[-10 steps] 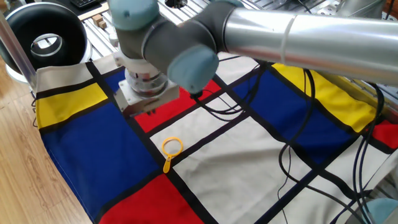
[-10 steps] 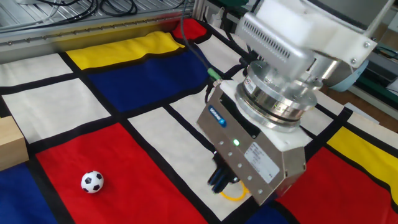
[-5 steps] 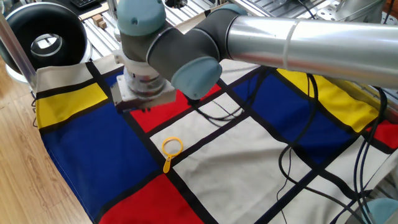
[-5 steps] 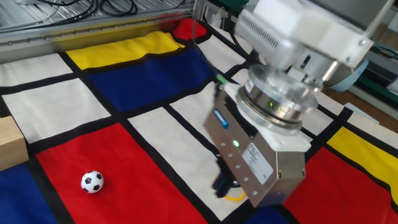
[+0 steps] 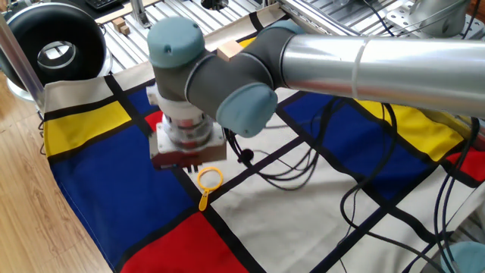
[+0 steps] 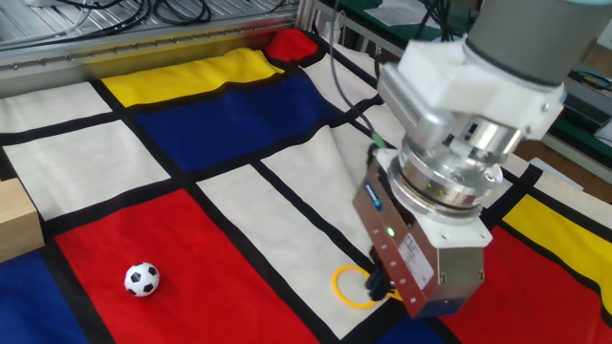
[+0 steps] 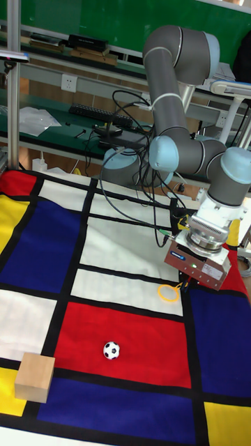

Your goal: Attach the bubble ring to the ball

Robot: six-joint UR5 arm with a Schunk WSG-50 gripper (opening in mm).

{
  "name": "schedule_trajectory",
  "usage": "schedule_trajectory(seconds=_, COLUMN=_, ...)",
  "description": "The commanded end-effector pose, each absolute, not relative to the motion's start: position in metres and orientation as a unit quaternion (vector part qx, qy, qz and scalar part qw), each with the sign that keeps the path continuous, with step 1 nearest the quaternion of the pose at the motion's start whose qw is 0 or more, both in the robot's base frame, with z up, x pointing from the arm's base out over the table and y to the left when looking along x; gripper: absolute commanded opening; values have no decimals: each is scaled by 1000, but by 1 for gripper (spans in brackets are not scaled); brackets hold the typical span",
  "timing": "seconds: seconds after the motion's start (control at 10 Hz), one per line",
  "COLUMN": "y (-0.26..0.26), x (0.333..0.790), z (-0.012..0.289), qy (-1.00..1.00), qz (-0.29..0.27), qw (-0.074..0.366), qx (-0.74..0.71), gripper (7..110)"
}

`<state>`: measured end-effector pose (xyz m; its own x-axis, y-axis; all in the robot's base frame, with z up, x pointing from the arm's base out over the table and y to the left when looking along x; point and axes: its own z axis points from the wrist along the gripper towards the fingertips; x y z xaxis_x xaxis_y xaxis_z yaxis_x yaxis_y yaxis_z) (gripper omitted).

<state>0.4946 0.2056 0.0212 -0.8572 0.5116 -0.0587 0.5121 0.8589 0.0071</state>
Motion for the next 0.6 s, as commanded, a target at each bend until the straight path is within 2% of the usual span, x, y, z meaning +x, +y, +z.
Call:
schedule_trajectory(seconds=0.0, y=206, x=490, z=12, qy=958, qz=4, qw=30, qx=284, gripper=7)
schedule_trajectory(seconds=0.2, y=194, x=493, z=-4, qy=958, qz=1, qw=35, qx=286, gripper=7)
schedule_trajectory(seconds=0.3, y=195, x=483, z=-7, qy=965, qz=11, qw=20, qx=263, gripper=22)
schedule_trajectory(seconds=0.4, y=204, x=478, z=-6, qy=962, qz=26, qw=8, qx=273, gripper=22)
schedule_trajectory(seconds=0.5, y=204, x=463, z=-4, qy=960, qz=18, qw=-17, qx=279, gripper=22)
